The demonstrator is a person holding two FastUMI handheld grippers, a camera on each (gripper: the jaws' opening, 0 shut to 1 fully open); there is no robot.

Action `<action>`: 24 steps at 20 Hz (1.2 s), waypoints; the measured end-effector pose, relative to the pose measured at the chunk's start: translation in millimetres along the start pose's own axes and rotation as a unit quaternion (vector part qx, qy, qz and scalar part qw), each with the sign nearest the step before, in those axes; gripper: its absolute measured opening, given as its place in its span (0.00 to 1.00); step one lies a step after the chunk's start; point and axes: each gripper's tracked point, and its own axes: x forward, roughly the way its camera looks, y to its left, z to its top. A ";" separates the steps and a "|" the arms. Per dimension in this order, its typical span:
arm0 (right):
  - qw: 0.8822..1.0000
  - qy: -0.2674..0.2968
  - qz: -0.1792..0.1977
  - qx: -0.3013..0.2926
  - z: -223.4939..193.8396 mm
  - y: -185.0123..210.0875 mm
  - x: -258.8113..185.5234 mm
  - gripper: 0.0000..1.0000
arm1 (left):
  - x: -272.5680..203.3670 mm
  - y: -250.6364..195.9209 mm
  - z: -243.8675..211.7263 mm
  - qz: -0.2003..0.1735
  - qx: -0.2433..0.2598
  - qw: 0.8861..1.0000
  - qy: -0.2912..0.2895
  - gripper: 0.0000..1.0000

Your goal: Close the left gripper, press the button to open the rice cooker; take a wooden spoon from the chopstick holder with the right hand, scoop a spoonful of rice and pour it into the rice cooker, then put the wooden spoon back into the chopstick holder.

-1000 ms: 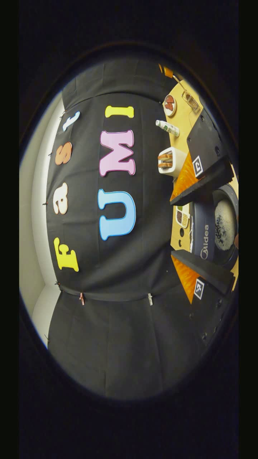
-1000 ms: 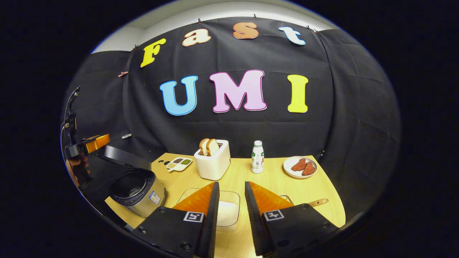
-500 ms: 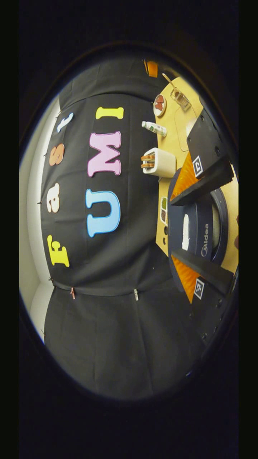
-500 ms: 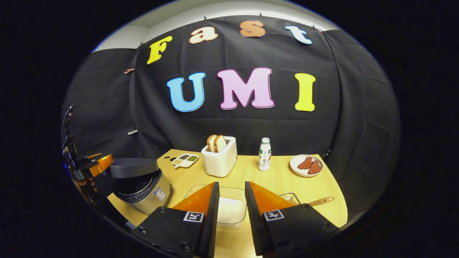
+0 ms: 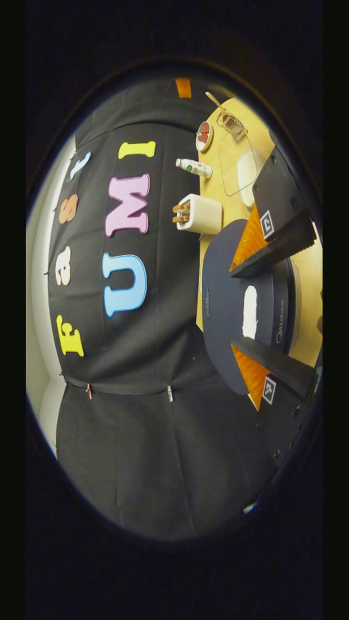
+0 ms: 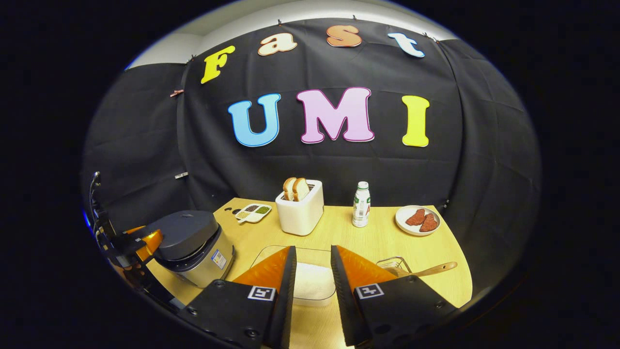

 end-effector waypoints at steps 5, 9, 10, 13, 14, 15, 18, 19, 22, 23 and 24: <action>1.000 0.004 0.002 0.000 -3.4 2.4 -1.1 0.45 | 3.2 0.9 -25.0 0.009 -0.014 1.000 0.017 0.88; 1.000 0.011 0.003 0.014 -9.1 3.5 0.3 0.45 | 2.5 -3.4 -25.3 0.019 -0.005 0.999 -0.028 0.90; 1.000 0.014 0.003 0.019 -10.7 4.1 0.8 0.45 | 2.5 -2.9 -23.2 0.020 -0.003 0.999 -0.045 0.90; 1.000 0.013 0.003 0.018 -10.5 5.1 -1.4 0.45 | 3.3 -2.3 -29.6 0.018 -0.010 0.997 -0.080 0.90; 1.000 0.014 0.004 0.014 -11.2 5.7 -1.7 0.45 | 3.5 -3.4 -30.0 0.017 -0.007 0.996 -0.090 0.90; 1.000 0.014 0.004 0.012 -12.5 5.6 -2.4 0.45 | 4.2 -3.5 -34.6 0.016 -0.007 0.996 -0.089 0.90; 1.000 0.015 0.004 0.013 -12.7 6.8 -2.3 0.45 | 3.3 -1.8 -33.1 0.016 -0.008 0.995 -0.094 0.90; 1.000 0.015 0.005 0.013 -12.0 7.6 -2.4 0.45 | 2.9 -1.7 -31.3 0.016 -0.010 0.995 -0.096 0.90; 1.000 0.014 0.007 0.008 -10.5 10.1 -2.5 0.45 | 3.0 -1.9 -31.5 0.018 -0.008 0.995 -0.093 0.90; 1.000 0.015 0.008 0.008 -11.0 10.4 -2.9 0.45 | 2.3 -3.0 -30.8 0.019 -0.003 0.995 -0.093 0.90; 1.000 0.015 0.009 0.008 -10.9 11.0 -2.8 0.45 | 2.1 -2.6 -28.8 0.022 -0.001 0.995 -0.096 0.90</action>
